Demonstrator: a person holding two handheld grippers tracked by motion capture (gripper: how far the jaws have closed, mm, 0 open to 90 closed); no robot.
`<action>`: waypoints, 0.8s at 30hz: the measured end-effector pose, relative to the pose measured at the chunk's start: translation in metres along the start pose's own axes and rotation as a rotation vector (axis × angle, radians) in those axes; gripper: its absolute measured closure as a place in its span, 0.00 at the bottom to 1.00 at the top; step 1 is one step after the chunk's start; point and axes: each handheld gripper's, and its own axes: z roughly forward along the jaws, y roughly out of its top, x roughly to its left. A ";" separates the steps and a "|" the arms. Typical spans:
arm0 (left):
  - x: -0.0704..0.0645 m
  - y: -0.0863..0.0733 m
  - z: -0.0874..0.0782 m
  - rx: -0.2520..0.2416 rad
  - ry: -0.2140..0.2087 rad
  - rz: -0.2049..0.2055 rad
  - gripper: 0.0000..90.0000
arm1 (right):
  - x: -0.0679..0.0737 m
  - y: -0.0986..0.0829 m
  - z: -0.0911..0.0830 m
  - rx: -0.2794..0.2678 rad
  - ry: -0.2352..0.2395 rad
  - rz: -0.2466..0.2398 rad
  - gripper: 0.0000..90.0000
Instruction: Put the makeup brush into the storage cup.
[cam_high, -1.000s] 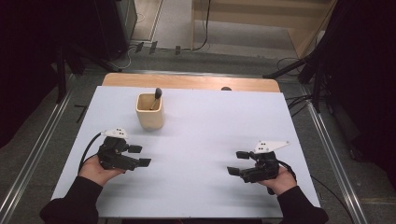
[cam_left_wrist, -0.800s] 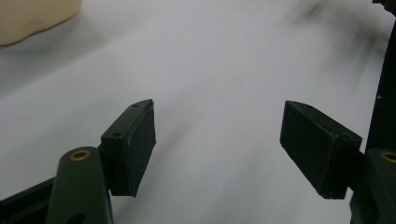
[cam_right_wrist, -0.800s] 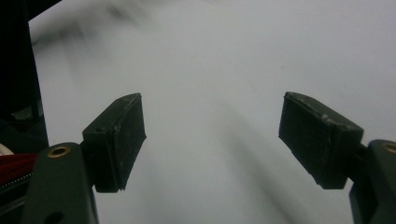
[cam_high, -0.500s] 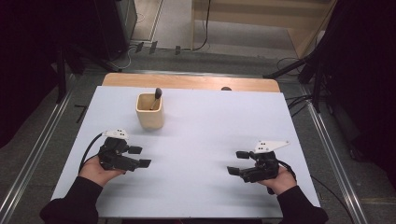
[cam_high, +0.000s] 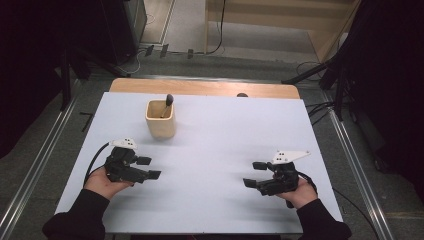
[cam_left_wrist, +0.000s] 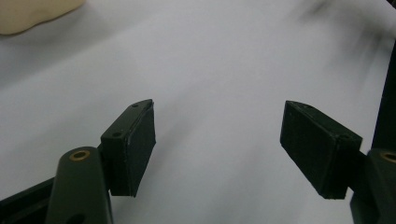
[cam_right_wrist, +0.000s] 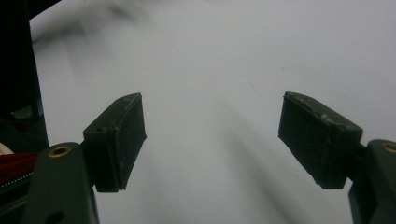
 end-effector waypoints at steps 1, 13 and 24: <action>0.000 0.000 0.000 0.002 0.001 -0.001 0.30 | 0.000 0.000 0.000 0.000 0.000 0.000 0.27; 0.003 -0.002 0.000 0.008 0.019 -0.006 0.30 | 0.000 0.000 0.000 0.001 0.000 -0.001 0.27; 0.005 -0.003 0.001 0.011 0.042 -0.011 0.30 | 0.000 0.000 0.000 0.006 0.001 -0.002 0.27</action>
